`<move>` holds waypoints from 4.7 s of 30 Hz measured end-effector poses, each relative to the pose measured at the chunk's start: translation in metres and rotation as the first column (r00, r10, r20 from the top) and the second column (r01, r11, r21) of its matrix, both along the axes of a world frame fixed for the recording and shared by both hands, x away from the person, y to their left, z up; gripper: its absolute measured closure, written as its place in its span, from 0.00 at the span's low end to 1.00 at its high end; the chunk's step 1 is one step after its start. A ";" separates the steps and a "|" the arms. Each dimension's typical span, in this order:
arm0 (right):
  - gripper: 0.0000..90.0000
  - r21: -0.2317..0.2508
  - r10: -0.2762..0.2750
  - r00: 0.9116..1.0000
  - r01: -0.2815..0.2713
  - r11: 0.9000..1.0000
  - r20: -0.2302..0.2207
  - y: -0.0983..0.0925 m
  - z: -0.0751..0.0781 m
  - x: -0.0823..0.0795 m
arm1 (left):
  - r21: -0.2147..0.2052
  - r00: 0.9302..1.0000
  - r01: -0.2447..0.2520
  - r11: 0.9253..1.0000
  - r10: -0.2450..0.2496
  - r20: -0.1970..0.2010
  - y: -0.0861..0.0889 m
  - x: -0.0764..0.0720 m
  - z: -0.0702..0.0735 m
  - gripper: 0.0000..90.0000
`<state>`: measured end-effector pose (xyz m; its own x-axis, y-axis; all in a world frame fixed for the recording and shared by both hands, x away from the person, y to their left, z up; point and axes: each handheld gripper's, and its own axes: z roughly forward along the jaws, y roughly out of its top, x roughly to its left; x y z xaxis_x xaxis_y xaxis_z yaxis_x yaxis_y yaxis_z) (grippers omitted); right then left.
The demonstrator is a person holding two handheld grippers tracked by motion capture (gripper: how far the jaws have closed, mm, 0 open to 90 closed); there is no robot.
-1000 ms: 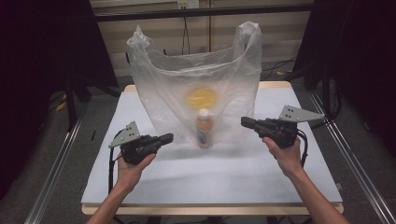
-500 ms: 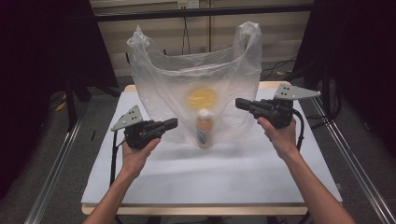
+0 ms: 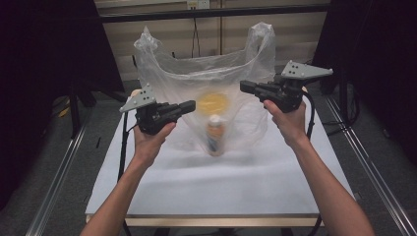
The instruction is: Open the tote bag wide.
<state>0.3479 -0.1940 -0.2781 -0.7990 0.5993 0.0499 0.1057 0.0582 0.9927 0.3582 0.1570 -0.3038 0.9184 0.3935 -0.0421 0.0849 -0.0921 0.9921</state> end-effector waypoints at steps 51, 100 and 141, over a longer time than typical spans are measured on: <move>1.00 -0.273 -0.029 0.976 -0.031 0.962 -0.214 0.051 -0.048 0.050 | 0.283 0.993 -0.012 0.959 0.045 -0.113 -0.039 0.056 -0.027 1.00; 1.00 -0.337 -0.067 0.921 -0.072 0.939 -0.383 0.035 -0.153 0.039 | 0.465 0.966 0.038 0.885 0.087 -0.244 -0.035 0.051 -0.122 1.00; 1.00 -0.408 -0.091 0.849 -0.153 0.900 -0.520 -0.019 -0.204 -0.004 | 0.581 0.938 0.118 0.805 0.101 -0.331 0.021 0.025 -0.172 1.00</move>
<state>0.3442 -0.2127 -0.4821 -0.7451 0.6335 0.2087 0.5827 0.4661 0.6658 0.3835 0.1784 -0.4757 0.8945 0.4343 -0.1065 0.3913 -0.6450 0.6564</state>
